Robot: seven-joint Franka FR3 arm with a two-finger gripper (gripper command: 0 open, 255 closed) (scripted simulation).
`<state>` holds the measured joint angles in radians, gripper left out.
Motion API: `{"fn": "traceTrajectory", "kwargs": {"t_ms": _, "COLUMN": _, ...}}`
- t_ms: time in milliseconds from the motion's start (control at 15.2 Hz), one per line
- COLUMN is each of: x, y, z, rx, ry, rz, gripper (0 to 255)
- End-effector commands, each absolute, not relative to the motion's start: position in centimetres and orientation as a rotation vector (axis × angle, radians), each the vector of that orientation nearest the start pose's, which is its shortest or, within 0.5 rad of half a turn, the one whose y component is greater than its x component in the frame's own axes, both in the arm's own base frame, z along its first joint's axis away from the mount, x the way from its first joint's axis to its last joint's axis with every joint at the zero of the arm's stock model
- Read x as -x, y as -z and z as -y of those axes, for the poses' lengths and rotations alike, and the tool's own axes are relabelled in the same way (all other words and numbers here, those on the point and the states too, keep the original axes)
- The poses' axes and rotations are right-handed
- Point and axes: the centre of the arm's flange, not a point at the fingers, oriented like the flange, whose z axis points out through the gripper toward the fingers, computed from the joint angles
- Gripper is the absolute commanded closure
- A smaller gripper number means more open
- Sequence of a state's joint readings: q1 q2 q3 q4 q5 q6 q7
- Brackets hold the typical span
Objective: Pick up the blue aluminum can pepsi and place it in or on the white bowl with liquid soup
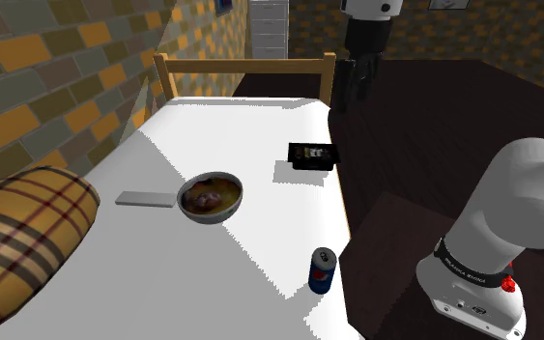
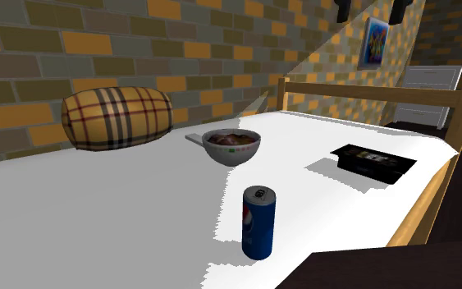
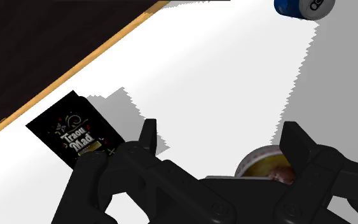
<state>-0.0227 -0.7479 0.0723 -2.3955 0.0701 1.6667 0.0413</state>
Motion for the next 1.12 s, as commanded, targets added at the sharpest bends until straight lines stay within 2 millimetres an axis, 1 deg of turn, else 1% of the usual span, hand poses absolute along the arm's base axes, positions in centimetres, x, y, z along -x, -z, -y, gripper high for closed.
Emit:
{"fn": "traceTrajectory", "kwargs": {"t_ms": 0, "x": -32.4, "y": -56.7, "z": -2.8, "rx": 3.12, "ry": 0.027, "rz": -0.026, "gripper": 0}}
{"fn": "traceTrajectory", "kwargs": {"t_ms": 1056, "x": -28.1, "y": -40.4, "z": -15.5, "rx": 3.131, "ry": 0.009, "rz": -0.069, "gripper": 0}}
